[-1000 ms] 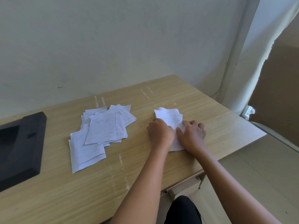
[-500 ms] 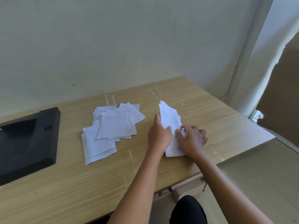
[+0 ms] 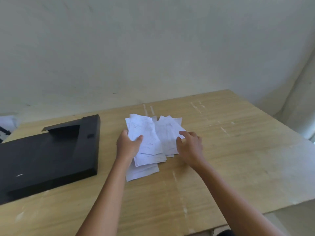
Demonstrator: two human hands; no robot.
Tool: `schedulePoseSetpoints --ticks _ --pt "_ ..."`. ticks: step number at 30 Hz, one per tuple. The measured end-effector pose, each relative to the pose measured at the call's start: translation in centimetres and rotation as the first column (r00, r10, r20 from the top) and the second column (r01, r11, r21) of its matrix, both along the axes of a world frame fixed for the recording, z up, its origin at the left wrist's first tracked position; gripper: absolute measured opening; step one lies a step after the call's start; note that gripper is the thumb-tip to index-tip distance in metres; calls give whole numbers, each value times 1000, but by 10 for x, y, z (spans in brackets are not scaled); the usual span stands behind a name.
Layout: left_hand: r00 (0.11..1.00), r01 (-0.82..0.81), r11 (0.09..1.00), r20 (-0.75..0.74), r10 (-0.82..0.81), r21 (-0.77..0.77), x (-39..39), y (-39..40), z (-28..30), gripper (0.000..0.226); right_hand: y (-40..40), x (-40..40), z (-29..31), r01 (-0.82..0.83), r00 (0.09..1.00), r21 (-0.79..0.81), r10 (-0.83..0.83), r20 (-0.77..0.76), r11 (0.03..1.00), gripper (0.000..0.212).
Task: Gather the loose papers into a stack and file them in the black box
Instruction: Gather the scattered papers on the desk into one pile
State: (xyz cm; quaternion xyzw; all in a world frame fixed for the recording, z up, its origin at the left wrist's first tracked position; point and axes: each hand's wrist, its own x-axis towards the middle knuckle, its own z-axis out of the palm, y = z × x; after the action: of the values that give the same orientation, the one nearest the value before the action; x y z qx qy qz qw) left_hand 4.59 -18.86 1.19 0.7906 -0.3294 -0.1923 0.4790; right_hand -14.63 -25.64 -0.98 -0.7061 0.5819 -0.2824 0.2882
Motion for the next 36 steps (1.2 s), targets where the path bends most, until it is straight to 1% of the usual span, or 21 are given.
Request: schedulePoseSetpoints --ticks 2,4,6,8,11,13,15,17,19,21,25,27,28,30,32,33,34,35,36 --pt "999 13 1000 33 -13 14 0 -10 -3 55 -6 12 0 0 999 -8 -1 -35 1000 42" --pt "998 40 999 53 -42 29 -1 -22 -7 64 -14 19 -1 17 997 -12 -18 -75 1000 45" --pt "992 85 995 93 -89 54 -3 -28 -9 66 -20 21 -2 38 992 -11 -39 -118 999 47" --pt "978 86 995 184 -94 53 1 -23 -12 65 -22 21 -5 59 988 -29 -63 -142 998 47" --pt "942 -40 999 333 35 9 11 6 -19 58 -21 16 -12 104 973 -106 -123 -195 989 42" --pt "899 -94 992 434 48 84 19 22 -33 57 -24 12 -16 121 960 -139 -151 -235 983 39" --pt "867 -83 975 497 -33 208 23 28 -47 61 -30 9 -16 126 955 -142 -159 -249 982 39" --pt "856 -51 954 505 -111 295 21 26 -53 63 -35 10 -15 138 961 -117 -162 -225 983 40" --pt "850 -35 946 508 -141 321 17 20 -52 63 -38 14 -14 142 967 -93 -158 -202 985 38" --pt "856 -43 943 499 -137 331 12 14 -53 61 -37 15 -15 140 970 -85 -154 -187 986 32" --pt "875 -72 952 477 -83 298 2 1 -51 55 -32 13 -15 110 983 -65 -118 -139 992 26" --pt "873 -68 948 478 -94 311 -3 -6 -50 51 -33 12 -14 103 986 -42 -108 -128 994 20" --pt "869 -61 949 484 -102 309 -3 -9 -50 49 -36 12 -13 115 986 -27 -117 -117 993 20" --pt "863 -57 965 498 -81 255 -1 -10 -49 43 -41 13 -12 147 985 -17 -148 -85 989 30" --pt "854 -126 978 520 21 167 2 -1 -45 38 -45 14 -11 147 985 -32 -149 -89 989 38" --pt "846 -178 969 530 62 172 4 4 -42 38 -45 15 -11 135 984 -37 -139 -108 990 39" --pt "835 -214 954 547 66 211 5 9 -41 38 -45 17 -12 127 983 -41 -131 -126 991 38" --pt "828 -228 942 558 54 247 6 11 -40 36 -43 19 -14 116 982 -49 -122 -146 992 36" --pt "837 -221 942 545 51 251 8 11 -40 31 -41 20 -15 103 979 -67 -113 -170 992 37"
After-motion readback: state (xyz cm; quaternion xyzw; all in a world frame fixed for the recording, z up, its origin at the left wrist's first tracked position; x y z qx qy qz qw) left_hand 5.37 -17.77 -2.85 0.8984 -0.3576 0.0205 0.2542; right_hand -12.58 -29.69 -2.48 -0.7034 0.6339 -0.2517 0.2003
